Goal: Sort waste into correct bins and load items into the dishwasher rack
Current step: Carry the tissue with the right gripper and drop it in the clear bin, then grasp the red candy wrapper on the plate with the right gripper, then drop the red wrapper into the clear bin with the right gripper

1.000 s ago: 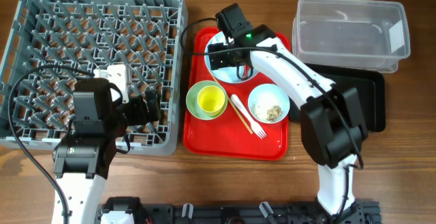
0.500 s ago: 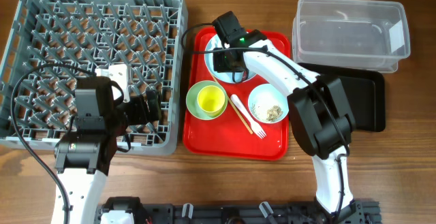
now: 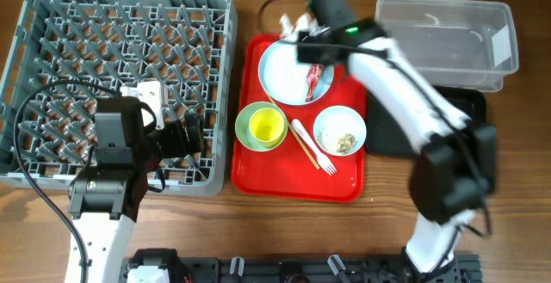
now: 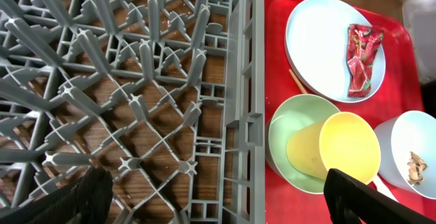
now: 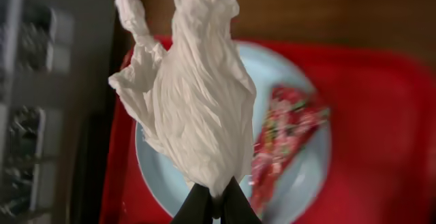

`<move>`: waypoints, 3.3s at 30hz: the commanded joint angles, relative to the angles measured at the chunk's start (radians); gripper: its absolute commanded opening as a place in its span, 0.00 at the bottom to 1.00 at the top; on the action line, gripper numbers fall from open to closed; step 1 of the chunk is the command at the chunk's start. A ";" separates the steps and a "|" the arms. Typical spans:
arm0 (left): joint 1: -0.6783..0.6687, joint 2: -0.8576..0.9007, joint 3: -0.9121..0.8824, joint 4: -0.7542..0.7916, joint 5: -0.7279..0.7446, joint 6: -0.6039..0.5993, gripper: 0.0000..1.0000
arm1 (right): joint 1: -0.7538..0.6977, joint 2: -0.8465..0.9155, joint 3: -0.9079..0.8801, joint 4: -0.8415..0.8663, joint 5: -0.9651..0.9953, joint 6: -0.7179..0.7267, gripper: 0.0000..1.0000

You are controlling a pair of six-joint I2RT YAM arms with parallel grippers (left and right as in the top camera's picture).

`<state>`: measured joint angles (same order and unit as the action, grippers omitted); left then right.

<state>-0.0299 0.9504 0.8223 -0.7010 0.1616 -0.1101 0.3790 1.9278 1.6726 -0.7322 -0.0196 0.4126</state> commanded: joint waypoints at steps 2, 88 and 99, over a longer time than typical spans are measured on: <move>0.004 0.002 0.020 0.001 -0.005 -0.002 1.00 | -0.122 -0.135 0.017 -0.048 0.168 -0.014 0.05; 0.004 0.002 0.020 0.001 -0.005 -0.003 1.00 | -0.394 -0.184 -0.042 -0.026 -0.031 -0.016 1.00; 0.004 0.002 0.020 0.001 -0.005 -0.002 1.00 | -0.377 -0.383 -0.071 -0.476 -0.164 -0.098 1.00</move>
<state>-0.0299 0.9508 0.8223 -0.7010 0.1616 -0.1101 -0.0158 1.5860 1.6260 -1.1454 -0.1417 0.3408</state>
